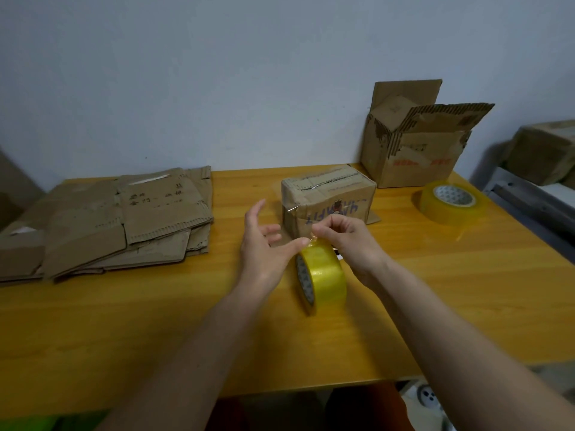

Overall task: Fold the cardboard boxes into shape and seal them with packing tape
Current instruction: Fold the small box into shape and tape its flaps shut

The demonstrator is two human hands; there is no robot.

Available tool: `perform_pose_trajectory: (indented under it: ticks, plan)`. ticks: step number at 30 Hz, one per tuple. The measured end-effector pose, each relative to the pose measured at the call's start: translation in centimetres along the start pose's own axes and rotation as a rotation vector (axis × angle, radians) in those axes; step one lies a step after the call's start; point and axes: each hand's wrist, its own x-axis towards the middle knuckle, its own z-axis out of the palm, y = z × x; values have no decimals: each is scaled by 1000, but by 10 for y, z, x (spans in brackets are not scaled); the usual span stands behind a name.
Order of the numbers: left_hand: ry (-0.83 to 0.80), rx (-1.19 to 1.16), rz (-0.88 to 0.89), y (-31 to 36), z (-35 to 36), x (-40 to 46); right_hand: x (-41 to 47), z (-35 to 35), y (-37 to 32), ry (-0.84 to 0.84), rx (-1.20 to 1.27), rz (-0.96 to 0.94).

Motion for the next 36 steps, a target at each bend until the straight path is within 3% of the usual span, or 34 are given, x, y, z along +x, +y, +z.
perform_pose_trajectory:
  ticks: [13, 26, 33, 36]
  plan:
    - [-11, 14, 65, -3, 12, 0, -7, 9, -2, 91, -38, -39]
    - [62, 311, 88, -10, 10, 8, -12, 11, -7, 89, -334, -92]
    - [51, 189, 103, -12, 11, 7, -11, 7, -17, 180, -453, -110]
    - [26, 113, 81, -14, 9, 7, -15, 4, -20, 10, -531, -229]
